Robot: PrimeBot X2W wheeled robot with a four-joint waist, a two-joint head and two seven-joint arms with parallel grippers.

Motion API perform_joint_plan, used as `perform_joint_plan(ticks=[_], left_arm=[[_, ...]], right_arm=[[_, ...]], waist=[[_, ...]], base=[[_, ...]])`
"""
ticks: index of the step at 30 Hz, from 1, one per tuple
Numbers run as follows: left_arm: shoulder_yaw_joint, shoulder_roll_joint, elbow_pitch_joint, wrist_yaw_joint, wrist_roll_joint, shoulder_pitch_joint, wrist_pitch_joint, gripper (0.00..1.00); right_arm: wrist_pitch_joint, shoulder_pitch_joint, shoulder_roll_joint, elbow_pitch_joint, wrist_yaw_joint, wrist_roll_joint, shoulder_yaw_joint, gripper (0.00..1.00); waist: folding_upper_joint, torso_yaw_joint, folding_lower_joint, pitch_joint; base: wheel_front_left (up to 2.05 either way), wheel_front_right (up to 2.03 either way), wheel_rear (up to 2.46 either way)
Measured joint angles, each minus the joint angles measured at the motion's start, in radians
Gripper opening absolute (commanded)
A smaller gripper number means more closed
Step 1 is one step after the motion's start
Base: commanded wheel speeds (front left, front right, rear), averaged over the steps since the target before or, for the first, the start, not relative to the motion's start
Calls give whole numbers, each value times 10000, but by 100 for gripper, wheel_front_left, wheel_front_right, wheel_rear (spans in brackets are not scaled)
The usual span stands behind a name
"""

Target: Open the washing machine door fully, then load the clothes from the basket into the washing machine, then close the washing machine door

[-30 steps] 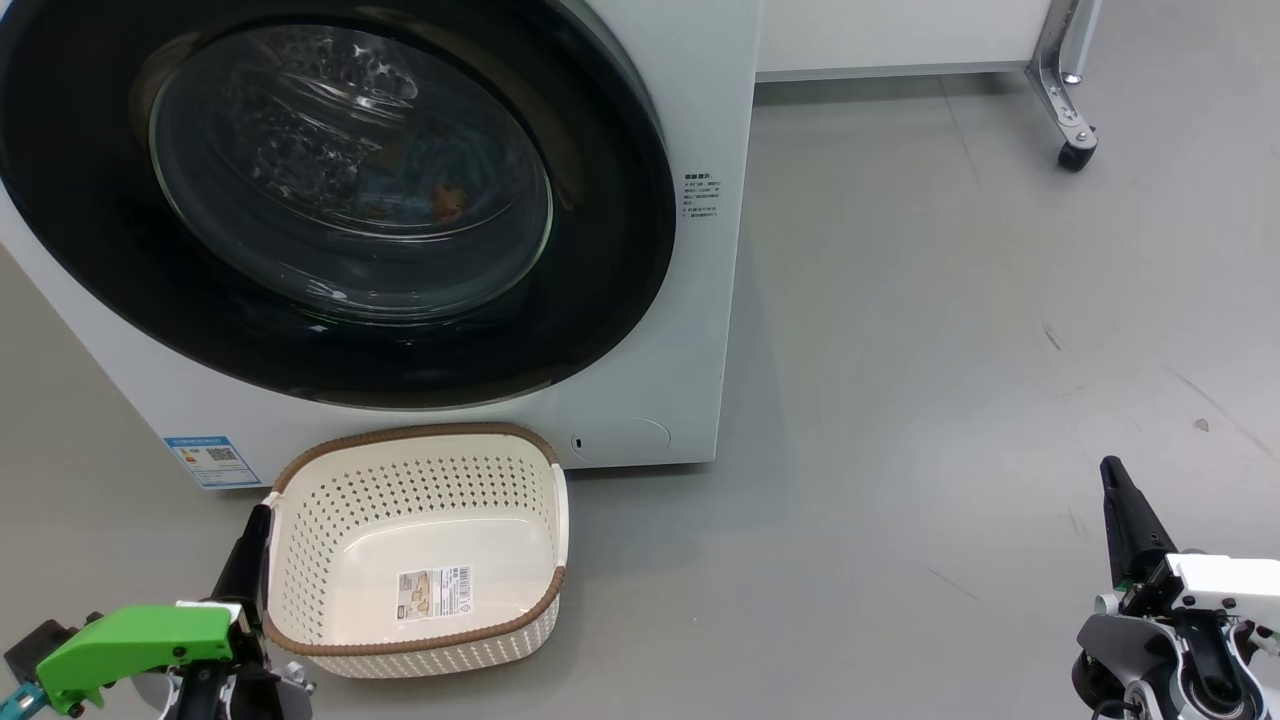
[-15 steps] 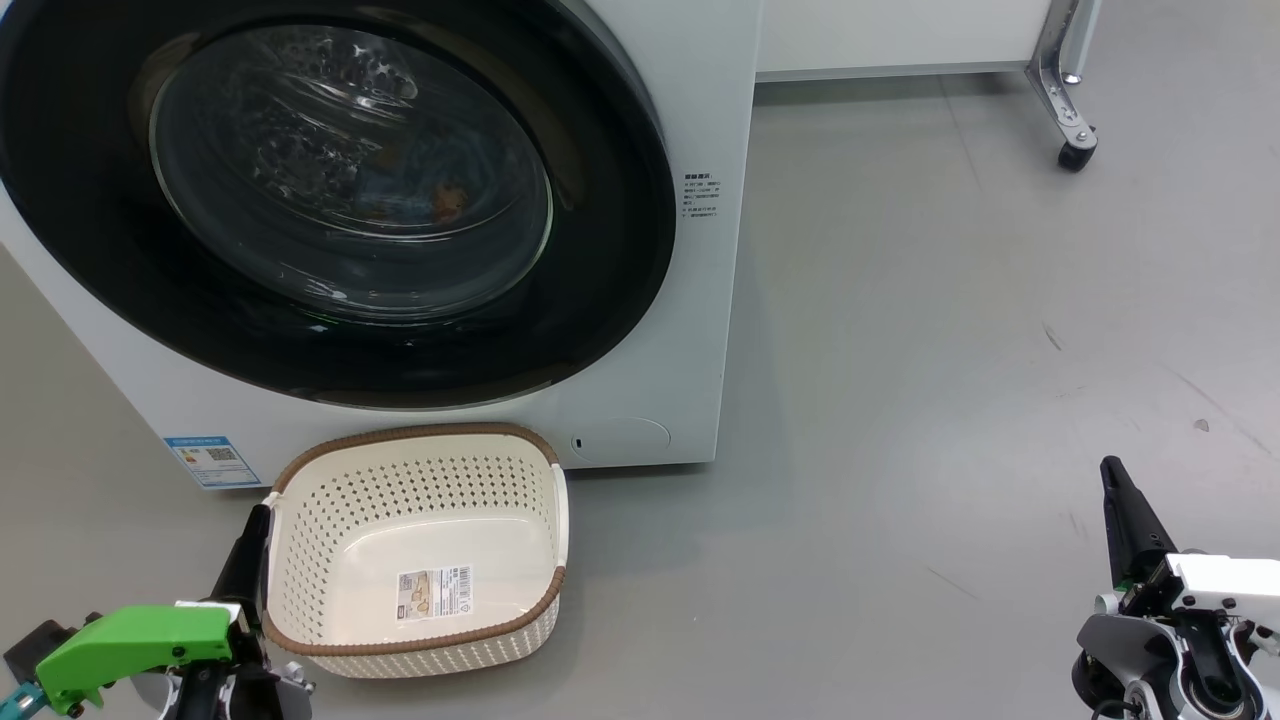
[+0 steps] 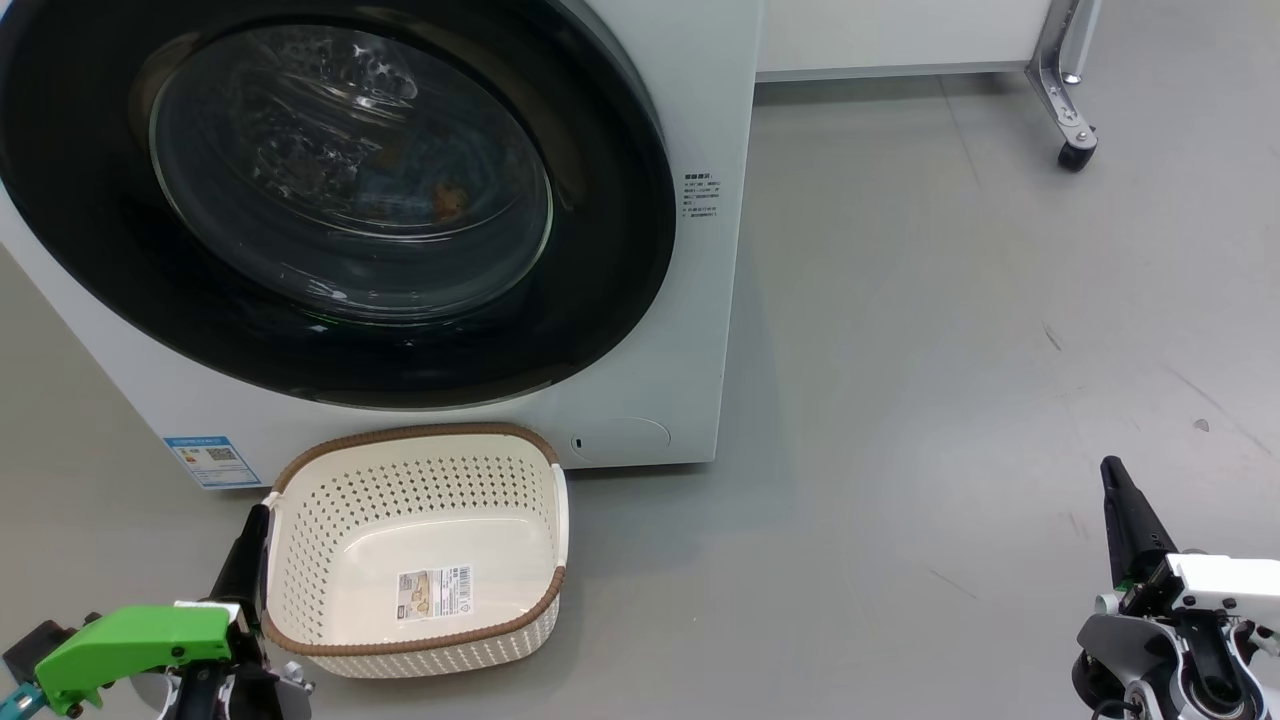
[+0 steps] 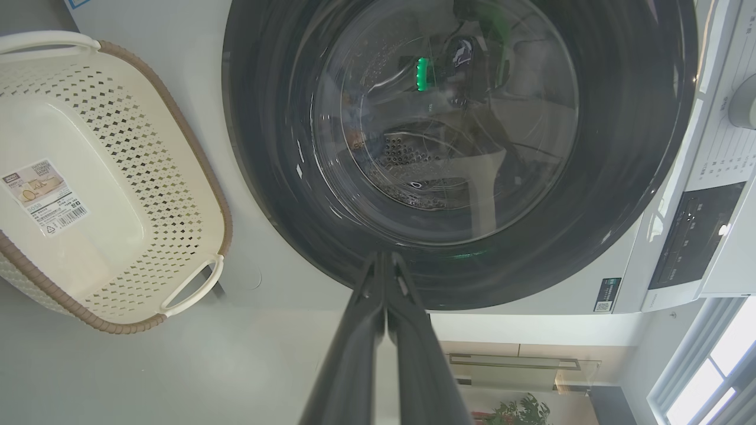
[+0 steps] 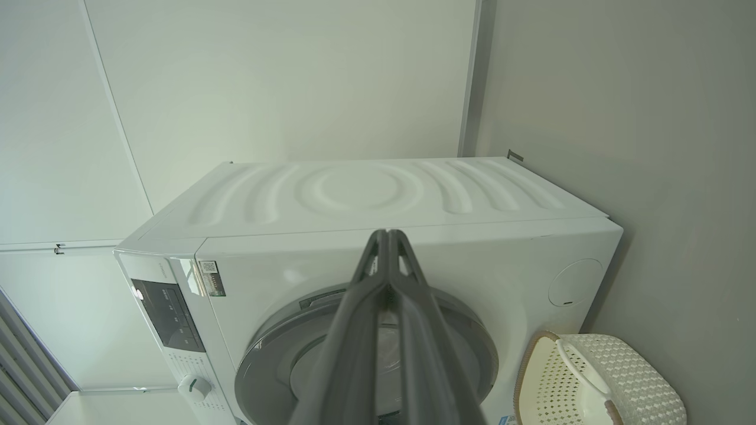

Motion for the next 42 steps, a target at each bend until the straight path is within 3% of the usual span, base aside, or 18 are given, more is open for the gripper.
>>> perform_joint_plan(ticks=[42], left_arm=[[21, -4, -2, 0, 12, 0, 73, 0]], right_arm=[[27, 0, 6, -2, 0, -2, -25, 0]], waist=[[0, 0, 0, 0]], base=[[0, 0, 0]])
